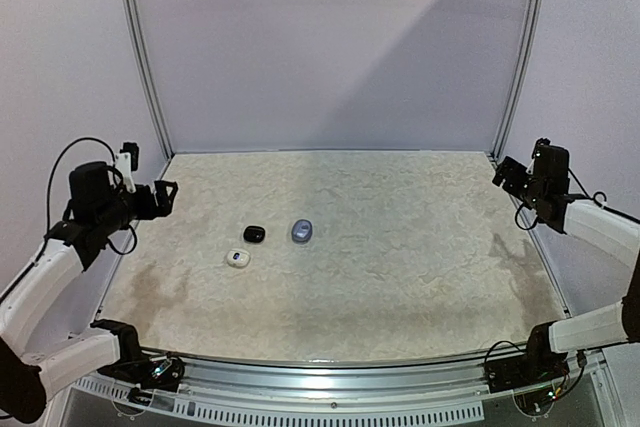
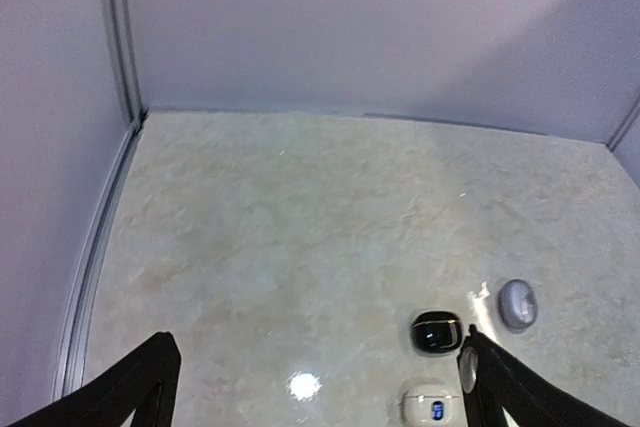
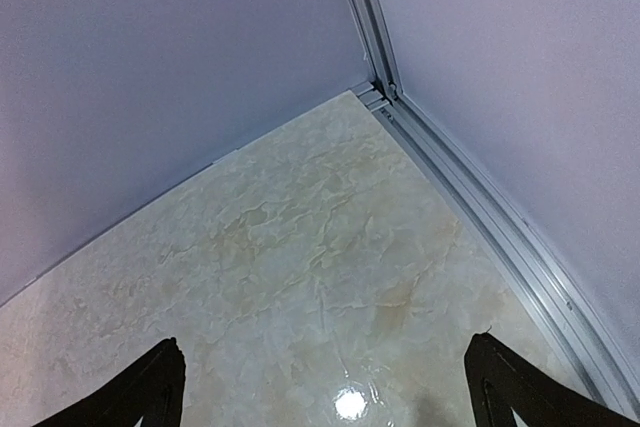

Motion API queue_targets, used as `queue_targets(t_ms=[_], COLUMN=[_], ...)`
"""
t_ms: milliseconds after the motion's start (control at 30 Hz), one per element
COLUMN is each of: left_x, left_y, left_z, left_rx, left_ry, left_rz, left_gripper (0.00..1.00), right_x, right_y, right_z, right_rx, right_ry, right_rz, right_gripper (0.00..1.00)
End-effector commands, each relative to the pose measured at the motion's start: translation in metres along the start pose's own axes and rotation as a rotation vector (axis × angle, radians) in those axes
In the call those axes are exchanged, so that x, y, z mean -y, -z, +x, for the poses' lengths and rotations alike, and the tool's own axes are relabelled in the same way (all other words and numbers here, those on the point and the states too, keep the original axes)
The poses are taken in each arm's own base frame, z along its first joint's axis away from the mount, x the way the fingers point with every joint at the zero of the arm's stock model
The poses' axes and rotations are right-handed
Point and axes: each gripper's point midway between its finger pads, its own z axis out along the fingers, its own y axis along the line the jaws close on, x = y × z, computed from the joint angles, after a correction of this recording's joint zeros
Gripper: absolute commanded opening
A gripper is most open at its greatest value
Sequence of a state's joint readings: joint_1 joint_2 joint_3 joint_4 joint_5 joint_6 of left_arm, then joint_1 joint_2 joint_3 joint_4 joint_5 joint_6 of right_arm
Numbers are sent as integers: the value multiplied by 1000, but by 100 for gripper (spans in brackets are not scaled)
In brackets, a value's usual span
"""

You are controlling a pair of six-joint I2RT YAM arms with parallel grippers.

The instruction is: Insert the wireless bluetooth earbuds into the charging case

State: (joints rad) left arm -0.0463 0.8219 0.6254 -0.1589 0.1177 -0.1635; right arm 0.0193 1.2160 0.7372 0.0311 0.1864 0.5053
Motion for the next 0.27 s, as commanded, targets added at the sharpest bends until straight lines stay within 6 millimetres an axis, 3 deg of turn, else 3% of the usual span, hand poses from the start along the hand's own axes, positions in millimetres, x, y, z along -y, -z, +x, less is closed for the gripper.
queue_targets(t_ms=[0,100,233], left_x=[-52,-73,-76], left_y=[-5,-5,-4], left_z=[41,66,97], left_rx=[1,-22,-93], left_ry=[33,22,-7], left_rz=[-175,-224,-219], left_gripper=[99,99,99], right_x=[4,10,18], right_y=[5,7,6], right_z=[-15,-1,10], right_rx=[177,204,206], right_ry=[100,122,100], right_rz=[-8,-34,-22], right_gripper=[99,99,99])
